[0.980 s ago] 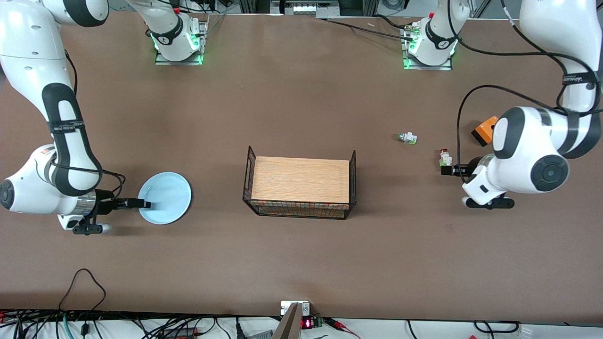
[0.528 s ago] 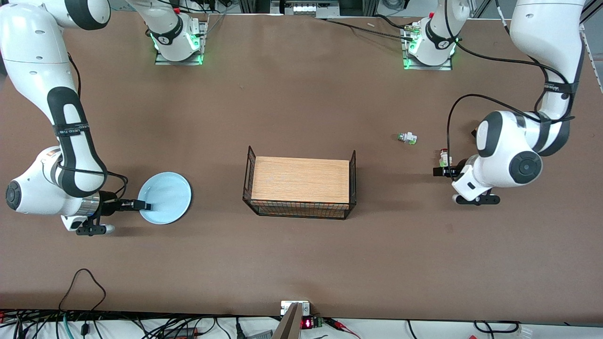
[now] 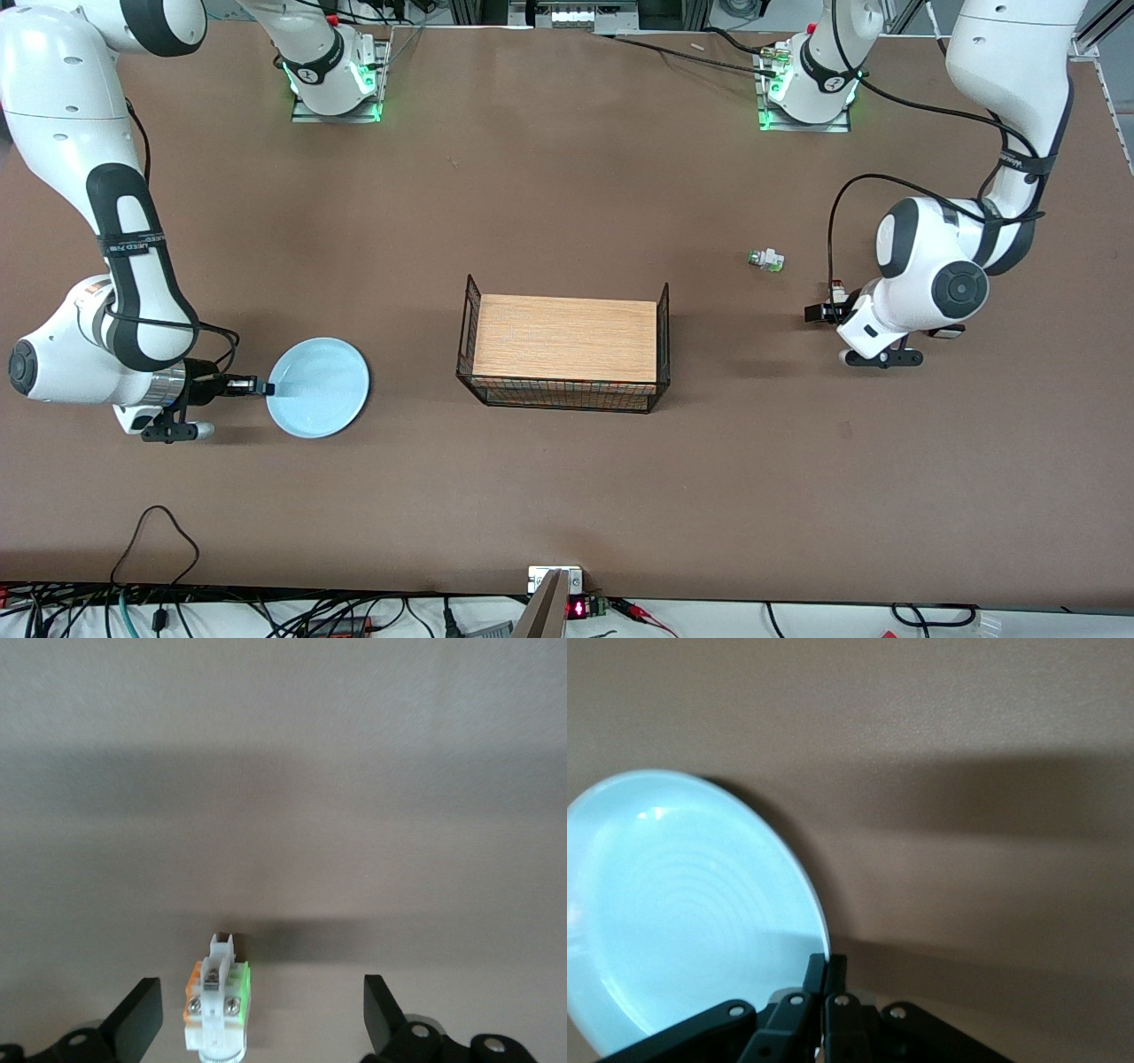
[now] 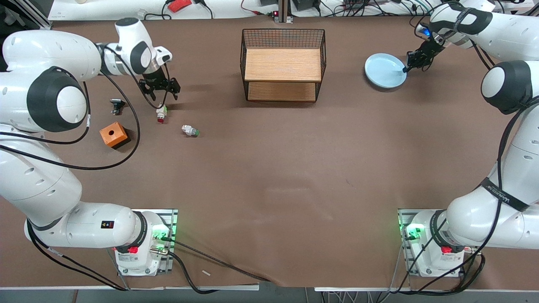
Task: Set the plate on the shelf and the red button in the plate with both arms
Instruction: 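Grasp the white button with the left gripper while the right gripper holds the plate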
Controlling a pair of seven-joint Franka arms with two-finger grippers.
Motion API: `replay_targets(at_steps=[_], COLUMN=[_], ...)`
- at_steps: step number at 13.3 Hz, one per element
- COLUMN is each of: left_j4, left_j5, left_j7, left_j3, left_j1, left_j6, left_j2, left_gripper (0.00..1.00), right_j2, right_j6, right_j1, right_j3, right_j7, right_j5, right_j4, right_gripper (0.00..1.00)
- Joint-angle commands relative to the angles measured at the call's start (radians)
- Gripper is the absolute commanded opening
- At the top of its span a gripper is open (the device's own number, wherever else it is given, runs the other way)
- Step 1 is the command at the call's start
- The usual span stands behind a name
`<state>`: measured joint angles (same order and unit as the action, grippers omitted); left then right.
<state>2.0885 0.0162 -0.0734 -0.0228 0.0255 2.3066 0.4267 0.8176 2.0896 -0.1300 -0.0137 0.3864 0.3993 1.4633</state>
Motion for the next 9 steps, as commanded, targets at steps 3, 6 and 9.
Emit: replay_targets(at_steps=[3,6,9], left_j4=[0.122,0.139,0.151], left_j5=[0.013,0.013,0.014], left_j7=[0.017,0.018,0.018], left_j3=[-0.002,-0.002,-0.002], left_j1=[-0.033,-0.047,-0.067], left_j6=[0.128,0.129,0.129], left_j2=[-0.04,-0.043,-0.04], left_gripper=[1.0,1.0,1.0], right_j2=[0.002,-0.009,-0.04], right_j6=[-0.02,-0.097,-0.172], right_j1=[-0.01,-0.011,-0.008], right_j3=[0.008,0.006,0.006], right_j7=[0.009,0.005,0.0], right_j5=[-0.004,-0.002,-0.004], right_j4=[-0.014,-0.017,-0.018], right_gripper=[0.0,0.0,0.0])
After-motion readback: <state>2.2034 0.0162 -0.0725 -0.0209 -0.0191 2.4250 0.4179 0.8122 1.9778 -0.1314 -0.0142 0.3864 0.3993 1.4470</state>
